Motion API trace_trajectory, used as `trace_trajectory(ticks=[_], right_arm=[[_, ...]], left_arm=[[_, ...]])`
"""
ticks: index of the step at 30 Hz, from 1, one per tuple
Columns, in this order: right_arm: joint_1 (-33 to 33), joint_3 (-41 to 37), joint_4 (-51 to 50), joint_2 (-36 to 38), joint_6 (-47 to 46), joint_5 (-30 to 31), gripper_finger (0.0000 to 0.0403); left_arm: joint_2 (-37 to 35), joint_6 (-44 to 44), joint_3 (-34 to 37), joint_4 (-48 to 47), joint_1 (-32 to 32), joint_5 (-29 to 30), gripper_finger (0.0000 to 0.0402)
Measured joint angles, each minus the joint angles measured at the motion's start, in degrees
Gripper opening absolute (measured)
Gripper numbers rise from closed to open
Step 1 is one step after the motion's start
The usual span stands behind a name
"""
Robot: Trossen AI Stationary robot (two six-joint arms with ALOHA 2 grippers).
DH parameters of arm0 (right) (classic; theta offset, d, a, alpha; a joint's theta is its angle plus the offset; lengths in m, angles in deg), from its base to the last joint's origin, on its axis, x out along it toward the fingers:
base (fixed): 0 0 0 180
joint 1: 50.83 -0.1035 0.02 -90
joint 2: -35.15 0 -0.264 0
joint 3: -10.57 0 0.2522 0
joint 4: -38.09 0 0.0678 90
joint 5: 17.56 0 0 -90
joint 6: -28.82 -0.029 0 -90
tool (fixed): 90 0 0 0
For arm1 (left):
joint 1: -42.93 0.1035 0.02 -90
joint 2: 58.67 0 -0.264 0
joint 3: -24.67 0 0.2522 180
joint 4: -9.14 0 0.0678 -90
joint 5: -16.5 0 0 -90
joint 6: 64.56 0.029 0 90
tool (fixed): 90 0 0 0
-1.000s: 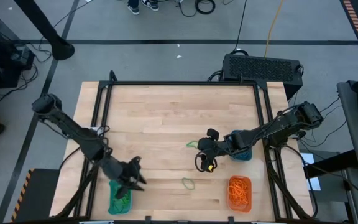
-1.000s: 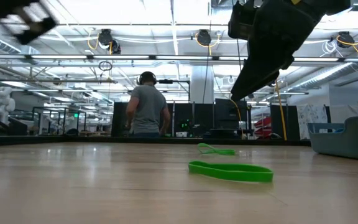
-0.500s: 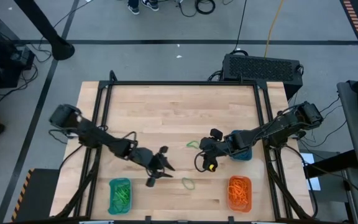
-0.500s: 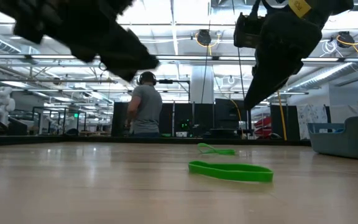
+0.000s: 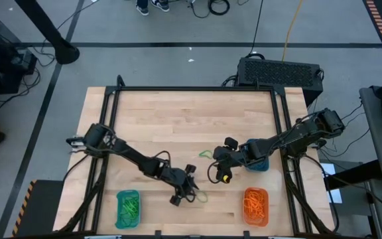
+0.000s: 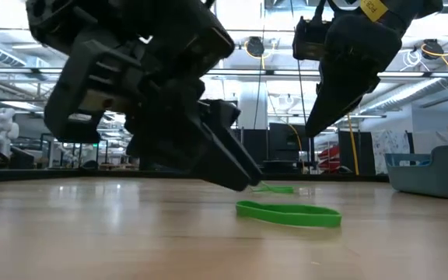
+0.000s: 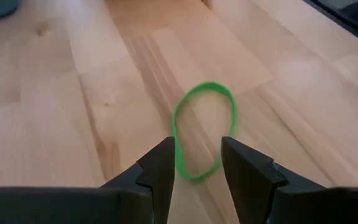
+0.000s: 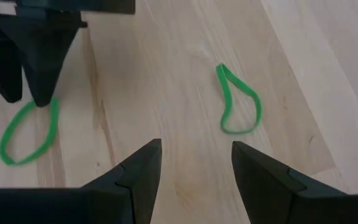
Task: Sort rubber bands into baskets
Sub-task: Put the green rubber band into the green bin
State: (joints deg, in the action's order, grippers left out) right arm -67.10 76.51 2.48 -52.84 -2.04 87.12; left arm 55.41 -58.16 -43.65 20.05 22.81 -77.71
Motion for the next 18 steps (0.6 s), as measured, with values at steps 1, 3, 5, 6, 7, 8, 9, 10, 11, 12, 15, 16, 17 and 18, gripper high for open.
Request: trace_trajectory(ticks=[1, 3, 5, 6, 7, 8, 9, 10, 11, 12, 15, 16, 17, 18], right_arm=[[-0.13, 0.00, 0.01, 0.00, 0.00, 0.00, 0.0187], [-0.32, 0.00, -0.07, 0.00, 0.00, 0.00, 0.0187], [-0.51, -0.02, 0.00, 0.00, 0.02, 0.00, 0.0187], [-0.60, 0.00, 0.00, 0.00, 0.00, 0.00, 0.0187], [-0.67, 0.00, 0.07, 0.00, 0.00, 0.00, 0.0187], [-0.72, 0.00, 0.18, 0.00, 0.02, 0.00, 0.0187], [-0.73, 0.00, 0.17, 0.00, 0.04, 0.00, 0.0187], [-0.73, 0.00, 0.17, 0.00, 0.01, 0.00, 0.0187], [-0.73, 0.00, 0.21, 0.00, 0.00, 0.00, 0.0187], [-0.73, -0.01, 0.22, 0.00, 0.00, 0.00, 0.0187], [-0.73, 0.00, 0.26, 0.00, 0.00, 0.00, 0.0187], [-0.73, 0.00, 0.26, 0.00, 0.00, 0.00, 0.0187], [-0.73, 0.00, 0.26, 0.00, 0.00, 0.00, 0.0187], [-0.73, -0.02, 0.26, 0.00, 0.00, 0.00, 0.0187]], left_arm=[[0.26, 0.04, -0.69, -0.88, 0.03, -0.01, 0.0138], [0.65, 0.06, -1.38, -1.86, 0.39, -0.04, 0.0138], [1.14, 0.02, -1.41, -2.37, 1.03, -0.13, 0.0138], [1.50, -0.03, -1.38, -2.78, 1.50, -0.51, 0.0138], [1.93, -0.05, -1.38, -2.78, 1.87, -1.49, 0.0138], [2.38, -0.09, -1.38, -2.53, 2.27, -2.65, 0.0138], [2.70, -0.19, -1.40, -2.27, 2.55, -3.36, 0.0138], [3.06, -0.95, -1.42, -2.14, 2.65, -3.49, 0.0138], [3.52, -1.45, -1.44, -1.66, 2.91, -3.67, 0.0138], [3.82, -1.47, -1.48, -1.57, 3.07, -4.24, 0.0138], [3.98, -1.43, -1.53, -1.74, 3.39, -6.82, 0.0138], [4.00, -1.39, -1.53, -1.79, 3.38, -6.88, 0.0138], [4.02, -1.39, -1.53, -1.81, 3.37, -6.88, 0.0138], [4.02, -1.36, -1.53, -1.81, 3.37, -6.94, 0.0135]])
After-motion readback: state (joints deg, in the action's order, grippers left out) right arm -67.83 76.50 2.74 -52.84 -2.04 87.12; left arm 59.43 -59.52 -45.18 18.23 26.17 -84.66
